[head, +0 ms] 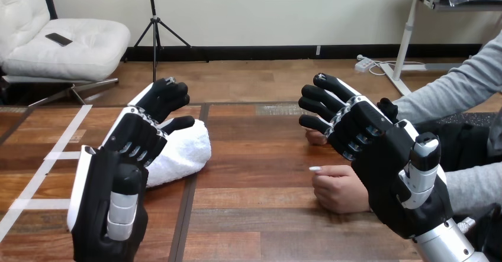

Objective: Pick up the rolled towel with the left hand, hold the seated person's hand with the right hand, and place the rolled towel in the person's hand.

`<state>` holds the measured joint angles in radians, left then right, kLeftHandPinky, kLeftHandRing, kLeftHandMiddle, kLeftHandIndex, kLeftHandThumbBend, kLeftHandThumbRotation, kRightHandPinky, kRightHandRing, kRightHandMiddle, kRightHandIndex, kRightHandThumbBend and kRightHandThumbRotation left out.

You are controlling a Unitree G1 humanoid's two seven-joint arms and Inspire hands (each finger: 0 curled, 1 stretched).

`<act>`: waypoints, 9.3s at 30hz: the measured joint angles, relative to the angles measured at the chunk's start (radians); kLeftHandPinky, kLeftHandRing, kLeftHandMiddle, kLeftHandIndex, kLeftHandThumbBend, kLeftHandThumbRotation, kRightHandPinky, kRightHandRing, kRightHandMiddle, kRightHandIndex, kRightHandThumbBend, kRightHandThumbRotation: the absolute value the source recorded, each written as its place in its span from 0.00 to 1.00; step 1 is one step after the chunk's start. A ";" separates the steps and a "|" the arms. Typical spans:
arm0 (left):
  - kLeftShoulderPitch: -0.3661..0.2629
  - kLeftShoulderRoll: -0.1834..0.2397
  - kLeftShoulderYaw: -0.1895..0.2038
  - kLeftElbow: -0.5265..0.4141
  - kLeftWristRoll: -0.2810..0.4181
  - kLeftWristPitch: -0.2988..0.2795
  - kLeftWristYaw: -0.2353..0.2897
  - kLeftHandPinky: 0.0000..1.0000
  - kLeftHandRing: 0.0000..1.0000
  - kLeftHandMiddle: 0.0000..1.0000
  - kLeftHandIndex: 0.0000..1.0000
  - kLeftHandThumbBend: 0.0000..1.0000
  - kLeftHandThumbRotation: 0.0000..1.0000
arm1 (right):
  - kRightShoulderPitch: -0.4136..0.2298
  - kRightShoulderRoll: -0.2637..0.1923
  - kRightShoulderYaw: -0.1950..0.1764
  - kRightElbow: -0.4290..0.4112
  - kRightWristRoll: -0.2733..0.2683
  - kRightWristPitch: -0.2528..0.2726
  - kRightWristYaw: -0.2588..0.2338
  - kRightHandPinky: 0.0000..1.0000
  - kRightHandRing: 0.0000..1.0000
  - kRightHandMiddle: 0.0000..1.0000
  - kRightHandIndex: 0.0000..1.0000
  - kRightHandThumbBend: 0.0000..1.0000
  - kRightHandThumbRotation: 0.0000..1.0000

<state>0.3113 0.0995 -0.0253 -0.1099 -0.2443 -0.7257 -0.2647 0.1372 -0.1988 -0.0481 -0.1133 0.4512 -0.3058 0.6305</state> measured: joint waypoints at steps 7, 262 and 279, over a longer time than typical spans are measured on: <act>0.000 0.000 0.000 0.000 0.003 0.000 0.000 0.74 0.84 0.84 0.83 0.85 0.95 | 0.000 0.000 0.000 0.000 0.000 0.000 0.000 0.88 0.91 0.89 0.90 1.00 1.00; -1.256 0.215 -0.555 1.438 1.049 0.711 0.214 0.94 0.93 0.95 0.95 1.00 0.76 | -0.098 0.000 -0.012 0.079 -0.017 -0.037 0.020 0.81 0.87 0.87 0.88 1.00 1.00; -1.257 0.205 -0.559 1.438 1.050 0.726 0.218 0.95 0.95 0.97 0.96 1.00 0.73 | -0.098 0.000 -0.013 0.079 -0.017 -0.038 0.020 0.80 0.87 0.87 0.88 1.00 1.00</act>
<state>-0.9454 0.3047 -0.5844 1.3283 0.8053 0.0005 -0.0465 0.0393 -0.1983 -0.0609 -0.0347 0.4346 -0.3434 0.6504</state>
